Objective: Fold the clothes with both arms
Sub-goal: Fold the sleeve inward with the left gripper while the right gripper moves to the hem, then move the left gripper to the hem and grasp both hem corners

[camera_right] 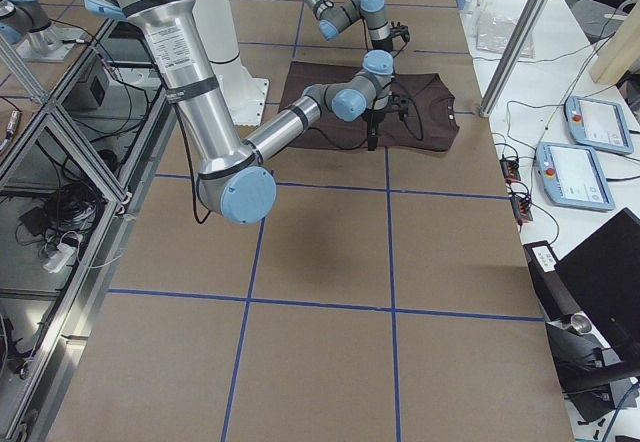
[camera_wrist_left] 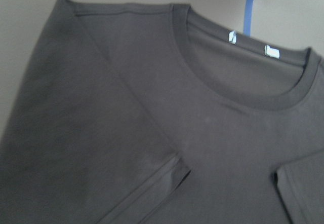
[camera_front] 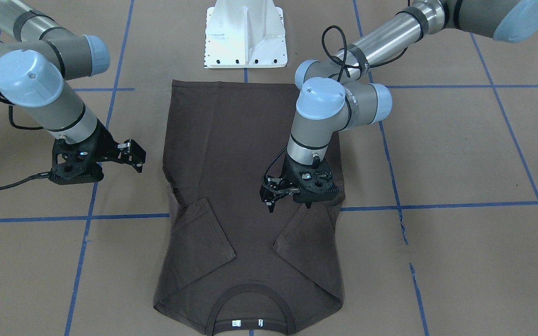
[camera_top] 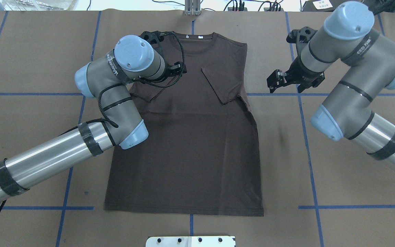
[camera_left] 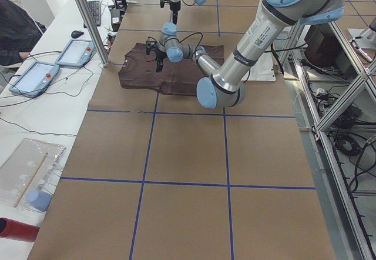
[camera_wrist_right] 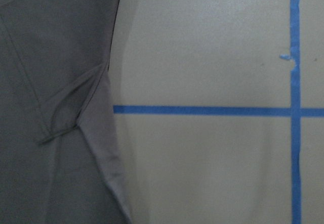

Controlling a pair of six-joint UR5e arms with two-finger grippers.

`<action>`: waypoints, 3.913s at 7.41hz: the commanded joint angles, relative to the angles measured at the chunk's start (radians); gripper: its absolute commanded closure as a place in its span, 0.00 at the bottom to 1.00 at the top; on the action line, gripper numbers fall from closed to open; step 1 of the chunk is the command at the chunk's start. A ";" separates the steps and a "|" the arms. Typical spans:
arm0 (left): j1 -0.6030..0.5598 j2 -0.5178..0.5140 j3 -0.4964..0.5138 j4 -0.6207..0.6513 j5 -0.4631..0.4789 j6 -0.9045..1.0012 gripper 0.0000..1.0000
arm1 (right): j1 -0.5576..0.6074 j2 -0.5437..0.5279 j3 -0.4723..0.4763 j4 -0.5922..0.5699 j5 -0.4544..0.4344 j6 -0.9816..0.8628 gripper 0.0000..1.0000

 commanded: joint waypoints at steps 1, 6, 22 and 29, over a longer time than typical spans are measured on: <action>0.002 0.150 -0.223 0.087 -0.008 0.077 0.00 | -0.252 -0.152 0.194 0.079 -0.249 0.308 0.00; 0.007 0.169 -0.241 0.083 -0.006 0.065 0.00 | -0.654 -0.259 0.309 0.001 -0.521 0.618 0.00; 0.007 0.170 -0.241 0.085 -0.005 0.060 0.00 | -0.690 -0.242 0.307 -0.006 -0.540 0.628 1.00; 0.503 0.559 -0.621 0.169 0.161 -0.647 0.01 | -0.662 -0.247 0.399 0.010 -0.525 0.577 1.00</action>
